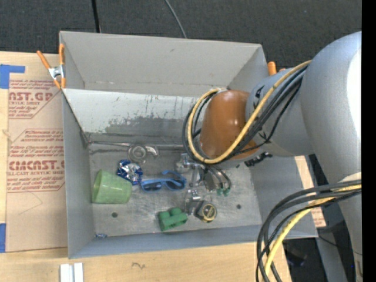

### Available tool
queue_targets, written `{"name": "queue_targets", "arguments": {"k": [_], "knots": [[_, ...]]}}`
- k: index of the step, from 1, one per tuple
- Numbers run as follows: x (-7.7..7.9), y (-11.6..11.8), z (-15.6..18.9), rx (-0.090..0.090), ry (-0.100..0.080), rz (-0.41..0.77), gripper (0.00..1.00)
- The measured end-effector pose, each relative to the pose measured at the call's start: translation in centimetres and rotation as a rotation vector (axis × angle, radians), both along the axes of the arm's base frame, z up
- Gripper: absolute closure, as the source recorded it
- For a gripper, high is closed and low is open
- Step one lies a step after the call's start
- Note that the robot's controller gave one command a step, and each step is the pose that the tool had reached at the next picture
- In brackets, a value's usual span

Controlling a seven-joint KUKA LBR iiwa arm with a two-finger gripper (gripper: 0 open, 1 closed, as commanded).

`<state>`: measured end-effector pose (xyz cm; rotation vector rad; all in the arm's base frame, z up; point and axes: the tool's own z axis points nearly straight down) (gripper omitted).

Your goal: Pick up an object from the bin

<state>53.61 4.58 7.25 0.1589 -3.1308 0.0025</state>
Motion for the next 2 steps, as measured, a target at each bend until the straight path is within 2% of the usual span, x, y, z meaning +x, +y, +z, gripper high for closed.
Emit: {"name": "queue_targets", "arguments": {"k": [1, 2], "knots": [[0.1, 0.1, 0.2, 0.002, -0.001, 0.001, 1.0], [-3.9, 0.6, 20.9, 0.003, -0.017, 0.046, 1.0]]}}
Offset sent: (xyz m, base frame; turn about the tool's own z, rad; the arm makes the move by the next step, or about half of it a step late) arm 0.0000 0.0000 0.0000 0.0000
